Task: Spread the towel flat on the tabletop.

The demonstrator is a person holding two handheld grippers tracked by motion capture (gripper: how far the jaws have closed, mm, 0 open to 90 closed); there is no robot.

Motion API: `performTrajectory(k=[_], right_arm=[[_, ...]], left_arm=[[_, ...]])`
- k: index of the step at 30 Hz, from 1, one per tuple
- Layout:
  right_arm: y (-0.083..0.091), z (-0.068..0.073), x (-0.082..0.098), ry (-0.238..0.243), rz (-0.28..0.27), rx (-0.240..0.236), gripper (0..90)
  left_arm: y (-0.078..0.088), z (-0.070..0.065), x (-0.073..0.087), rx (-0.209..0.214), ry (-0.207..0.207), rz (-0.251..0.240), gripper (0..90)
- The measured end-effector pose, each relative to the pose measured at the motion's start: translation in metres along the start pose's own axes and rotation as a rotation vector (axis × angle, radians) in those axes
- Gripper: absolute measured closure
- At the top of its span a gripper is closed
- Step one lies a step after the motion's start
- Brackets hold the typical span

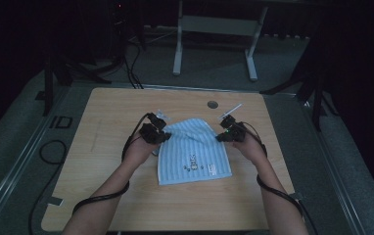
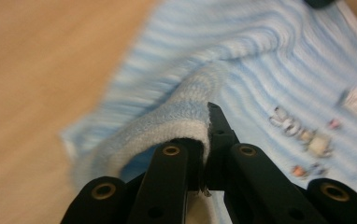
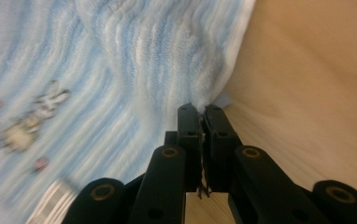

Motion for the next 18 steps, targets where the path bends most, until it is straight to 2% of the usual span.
performTrajectory(k=[1,2,4,5,6,7,8,10,12,13,14,15,16,17,18], right_arm=[[0.007,-0.001,0.0,-0.004,-0.018,0.003,86.5],[0.02,-0.002,0.0,-0.01,-0.045,0.012,86.5],[0.04,0.0,0.002,-0.007,-0.081,0.018,86.5],[0.047,0.002,0.005,-0.009,-0.091,0.01,86.4],[0.058,0.004,0.008,0.003,-0.118,-0.006,86.4],[0.064,0.006,0.011,-0.002,-0.13,-0.022,86.4],[0.07,0.01,0.017,-0.008,-0.131,-0.043,86.3],[0.07,0.014,0.028,-0.012,-0.102,-0.051,86.2],[0.063,0.019,0.04,-0.012,-0.067,-0.058,86.3],[0.059,0.021,0.045,-0.005,-0.057,-0.054,86.3],[0.054,0.025,0.054,-0.011,-0.041,-0.065,86.3],[0.05,0.028,0.059,-0.011,-0.031,-0.074,86.3],[0.043,0.034,0.071,-0.001,-0.017,-0.071,86.0],[0.041,0.036,0.074,0.001,-0.012,-0.07,85.9],[0.041,0.036,0.074,0.001,-0.012,-0.07,85.9]], left_arm=[[0.009,0.004,-0.006,-0.012,0.008,-0.037,87.8],[0.015,0.008,-0.008,-0.03,0.017,-0.054,87.8],[0.027,0.013,-0.014,-0.024,0.039,-0.092,87.7],[0.035,0.015,-0.015,-0.017,0.064,-0.123,87.7],[0.038,0.016,-0.015,0.003,0.075,-0.13,87.7],[0.04,0.012,-0.012,0.06,0.101,-0.128,87.6],[0.038,0.01,-0.009,0.078,0.106,-0.117,87.5],[0.031,0.0,0.005,0.115,0.093,-0.049,87.4],[0.024,-0.014,0.02,0.153,0.092,-0.019,87.4],[0.02,-0.024,0.032,0.19,0.089,0.012,87.3],[0.019,-0.03,0.039,0.2,0.078,0.022,87.3],[0.016,-0.041,0.051,0.22,0.069,0.039,87.3],[0.016,-0.044,0.056,0.232,0.065,0.049,87.3],[0.014,-0.052,0.066,0.249,0.06,0.069,87.2],[0.014,-0.052,0.066,0.249,0.06,0.069,87.1]])
Point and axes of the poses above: each handheld gripper's, and its own axes: y roughly backward along the jaws, x roughly out of its underside, z roughly to its left, the point moved 7 cm from there along -y, roughly forward along the jaws, and after that the axes turned 5 degrees about -y, right-handed, at the moved point
